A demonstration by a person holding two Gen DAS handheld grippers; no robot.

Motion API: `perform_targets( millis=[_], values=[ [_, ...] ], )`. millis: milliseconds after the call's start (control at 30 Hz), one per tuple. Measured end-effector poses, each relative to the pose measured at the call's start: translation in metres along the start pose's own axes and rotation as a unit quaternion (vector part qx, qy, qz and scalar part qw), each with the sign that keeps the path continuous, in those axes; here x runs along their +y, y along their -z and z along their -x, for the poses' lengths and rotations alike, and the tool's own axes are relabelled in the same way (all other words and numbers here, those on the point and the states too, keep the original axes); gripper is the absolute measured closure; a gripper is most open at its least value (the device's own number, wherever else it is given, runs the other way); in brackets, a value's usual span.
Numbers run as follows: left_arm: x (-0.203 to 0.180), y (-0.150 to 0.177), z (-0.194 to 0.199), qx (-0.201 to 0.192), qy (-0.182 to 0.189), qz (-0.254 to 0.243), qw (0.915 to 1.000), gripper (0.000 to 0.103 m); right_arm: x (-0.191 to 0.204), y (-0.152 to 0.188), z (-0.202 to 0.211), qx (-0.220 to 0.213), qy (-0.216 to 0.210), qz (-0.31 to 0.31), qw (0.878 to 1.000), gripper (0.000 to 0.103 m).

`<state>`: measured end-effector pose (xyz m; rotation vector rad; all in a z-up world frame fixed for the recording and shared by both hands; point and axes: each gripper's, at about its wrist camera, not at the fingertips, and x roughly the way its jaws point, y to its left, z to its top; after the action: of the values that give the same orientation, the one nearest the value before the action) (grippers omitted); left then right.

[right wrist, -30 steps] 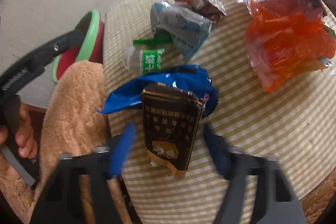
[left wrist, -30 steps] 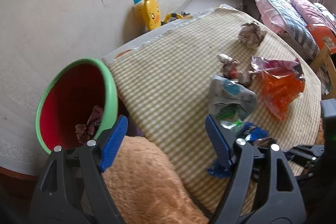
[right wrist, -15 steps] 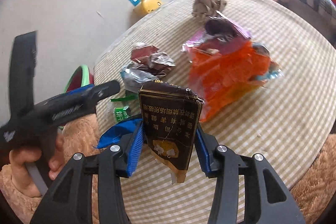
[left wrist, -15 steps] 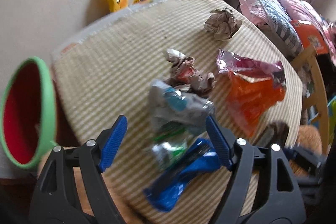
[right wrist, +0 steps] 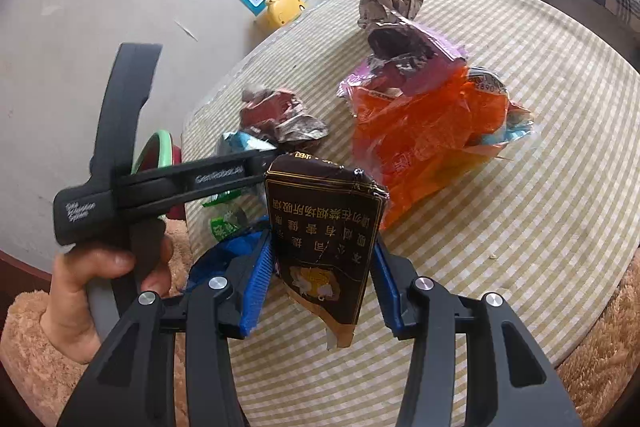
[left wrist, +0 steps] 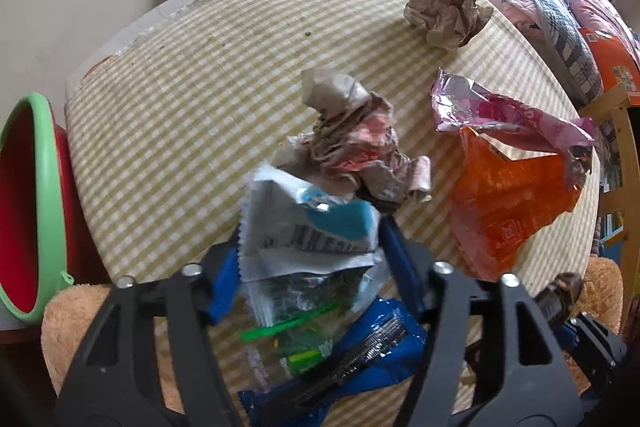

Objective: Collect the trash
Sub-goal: 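Carry both items over the red bin and open both tools to drop them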

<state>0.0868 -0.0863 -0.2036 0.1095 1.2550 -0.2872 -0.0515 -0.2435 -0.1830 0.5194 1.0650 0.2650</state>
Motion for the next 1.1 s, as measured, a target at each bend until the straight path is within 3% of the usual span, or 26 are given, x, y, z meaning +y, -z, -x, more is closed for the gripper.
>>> perform_targets(
  millis=[100,233,433,767,1100],
  values=[
    [-0.001,0.001,0.007,-0.008,-0.006,-0.011,0.9999,0.056,-0.003,-0.001,-0.001,0.002,-0.003,-0.002,1.000,0.058],
    [0.000,-0.003,0.020,-0.030,-0.019,-0.024,0.9991,0.059,-0.003,-0.002,-0.002,0.002,-0.001,0.002,1.000,0.058],
    [0.011,-0.009,0.045,-0.069,-0.037,-0.019,0.9967,0.059,-0.002,-0.001,0.000,-0.004,0.003,0.003,1.000,0.058],
    [0.027,0.001,0.091,-0.126,-0.038,0.004,0.9913,0.059,0.005,-0.002,0.004,-0.015,0.014,0.018,1.000,0.058],
    [0.029,0.008,0.129,-0.182,-0.050,-0.001,0.9820,0.059,0.029,-0.012,0.015,-0.043,0.039,0.066,0.996,0.058]
  ],
)
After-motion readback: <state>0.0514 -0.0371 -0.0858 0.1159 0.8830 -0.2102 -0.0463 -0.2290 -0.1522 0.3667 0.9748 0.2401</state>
